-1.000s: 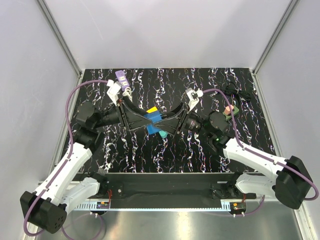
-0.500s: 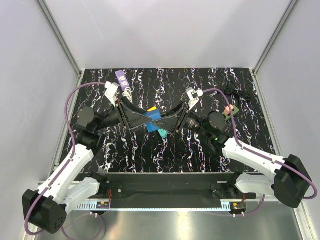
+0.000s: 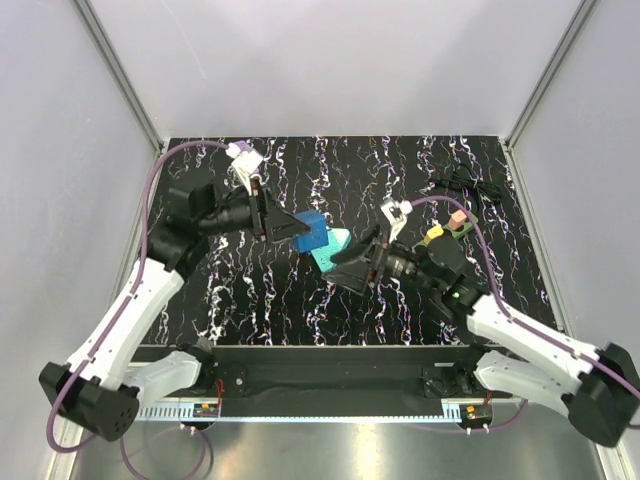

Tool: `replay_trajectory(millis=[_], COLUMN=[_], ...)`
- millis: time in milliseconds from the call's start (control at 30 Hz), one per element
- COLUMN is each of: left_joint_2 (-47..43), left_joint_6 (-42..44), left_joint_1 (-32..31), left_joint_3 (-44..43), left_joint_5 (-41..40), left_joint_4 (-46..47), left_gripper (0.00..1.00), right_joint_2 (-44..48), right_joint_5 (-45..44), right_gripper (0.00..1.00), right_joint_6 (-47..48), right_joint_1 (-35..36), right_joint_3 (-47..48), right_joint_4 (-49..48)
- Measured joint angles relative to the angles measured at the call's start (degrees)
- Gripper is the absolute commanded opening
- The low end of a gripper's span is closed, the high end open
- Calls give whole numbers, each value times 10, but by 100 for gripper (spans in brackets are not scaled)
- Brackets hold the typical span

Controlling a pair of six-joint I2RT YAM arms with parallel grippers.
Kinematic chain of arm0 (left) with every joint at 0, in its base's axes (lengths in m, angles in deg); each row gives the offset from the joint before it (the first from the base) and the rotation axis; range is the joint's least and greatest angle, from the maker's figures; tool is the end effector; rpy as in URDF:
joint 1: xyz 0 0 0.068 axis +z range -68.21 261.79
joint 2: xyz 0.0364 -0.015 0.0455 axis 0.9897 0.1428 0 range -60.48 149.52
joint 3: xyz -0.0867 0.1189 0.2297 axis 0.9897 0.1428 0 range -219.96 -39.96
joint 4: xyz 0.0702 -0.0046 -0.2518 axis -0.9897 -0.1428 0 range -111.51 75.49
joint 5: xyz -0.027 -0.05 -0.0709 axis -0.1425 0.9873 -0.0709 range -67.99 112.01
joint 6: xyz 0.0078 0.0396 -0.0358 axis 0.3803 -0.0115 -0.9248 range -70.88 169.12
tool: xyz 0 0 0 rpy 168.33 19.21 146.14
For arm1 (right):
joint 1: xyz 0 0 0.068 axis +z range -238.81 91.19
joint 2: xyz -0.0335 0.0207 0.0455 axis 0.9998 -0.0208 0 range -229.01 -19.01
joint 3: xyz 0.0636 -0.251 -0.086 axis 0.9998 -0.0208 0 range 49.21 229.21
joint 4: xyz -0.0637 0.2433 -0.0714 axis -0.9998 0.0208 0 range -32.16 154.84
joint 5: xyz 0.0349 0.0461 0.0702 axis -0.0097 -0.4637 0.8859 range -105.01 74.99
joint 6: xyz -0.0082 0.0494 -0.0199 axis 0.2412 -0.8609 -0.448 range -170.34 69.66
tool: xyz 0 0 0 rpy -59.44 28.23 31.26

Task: Insert the plug

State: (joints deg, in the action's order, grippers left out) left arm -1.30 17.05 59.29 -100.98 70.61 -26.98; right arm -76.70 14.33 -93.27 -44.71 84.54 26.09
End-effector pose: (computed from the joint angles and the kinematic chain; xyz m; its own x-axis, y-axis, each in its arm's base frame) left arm 0.1964 -0.1102 0.3900 -0.6405 -0.1148 -0.7594 0.7011 0.3161 -0.6391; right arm 0.1545 0.1739 0.3161 -0.5640 0.2803 -0.7767 -0.7781 0.1346 0.6136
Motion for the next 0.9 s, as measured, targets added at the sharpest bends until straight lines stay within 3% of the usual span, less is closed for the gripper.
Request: replay_trajectory(millis=[200, 367, 633, 733, 900], left_joint_2=[99, 234, 319, 344, 404], left_joint_6=[151, 267, 392, 412, 430], left_joint_1=[-14, -79, -152, -153, -153], left_joint_3=[-102, -217, -289, -295, -302], left_joint_5=[-117, -236, -327, -330, -335], left_joint_4=[-190, -330, -414, -418, -419], left_gripper=[0, 0, 0, 0, 0], right_joint_2=[116, 126, -12, -71, -183], right_joint_5=[-12, -54, -9, 21, 55], right_gripper=[100, 100, 97, 90, 68], right_joint_6=[61, 112, 121, 117, 94], right_joint_1=[-14, -66, -225, -265, -296], right_joint_3=[-10, 29, 76, 97, 146], right_joint_4=[160, 293, 372, 378, 357])
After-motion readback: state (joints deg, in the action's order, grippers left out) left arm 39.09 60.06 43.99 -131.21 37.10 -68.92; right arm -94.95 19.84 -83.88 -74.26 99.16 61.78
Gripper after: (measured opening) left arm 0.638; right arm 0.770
